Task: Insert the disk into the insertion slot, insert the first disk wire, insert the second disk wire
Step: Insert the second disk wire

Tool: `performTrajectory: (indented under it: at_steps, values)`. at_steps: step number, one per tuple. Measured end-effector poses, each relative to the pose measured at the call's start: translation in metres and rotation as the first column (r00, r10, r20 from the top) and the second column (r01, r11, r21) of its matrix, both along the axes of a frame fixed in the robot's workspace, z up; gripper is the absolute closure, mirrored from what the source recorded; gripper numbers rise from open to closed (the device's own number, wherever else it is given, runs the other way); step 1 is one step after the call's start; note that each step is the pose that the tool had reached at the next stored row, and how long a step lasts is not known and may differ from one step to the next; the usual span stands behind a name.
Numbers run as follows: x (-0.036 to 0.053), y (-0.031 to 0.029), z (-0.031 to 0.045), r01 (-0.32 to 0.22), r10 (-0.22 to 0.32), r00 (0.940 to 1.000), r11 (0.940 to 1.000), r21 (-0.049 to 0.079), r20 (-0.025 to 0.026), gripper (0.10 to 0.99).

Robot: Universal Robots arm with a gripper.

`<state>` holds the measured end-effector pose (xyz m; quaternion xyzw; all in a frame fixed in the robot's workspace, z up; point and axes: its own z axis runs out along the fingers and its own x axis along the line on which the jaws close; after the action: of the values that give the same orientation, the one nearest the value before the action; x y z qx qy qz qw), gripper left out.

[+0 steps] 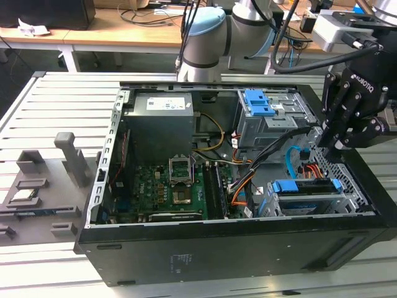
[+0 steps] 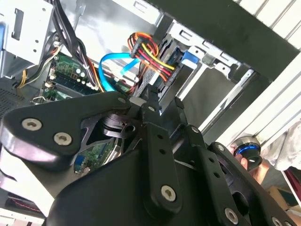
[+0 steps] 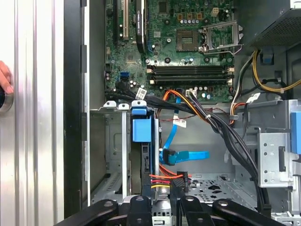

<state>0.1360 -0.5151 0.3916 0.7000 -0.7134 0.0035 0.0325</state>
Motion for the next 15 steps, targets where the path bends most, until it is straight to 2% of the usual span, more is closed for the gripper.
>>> performTrajectory:
  at_steps: [7, 10, 15]
  values:
    - [-0.0176, 0.0003, -0.0008, 0.0, 0.0, 1.0, 1.0, 0.0, 0.0, 0.784]
    - [-0.0211, 0.0003, -0.0022, 0.0, 0.0, 1.0, 1.0, 0.0, -0.0001, 0.784]
    - [-0.0219, 0.0005, -0.0053, 0.0, 0.0, 1.0, 1.0, -0.001, 0.0, 0.784]
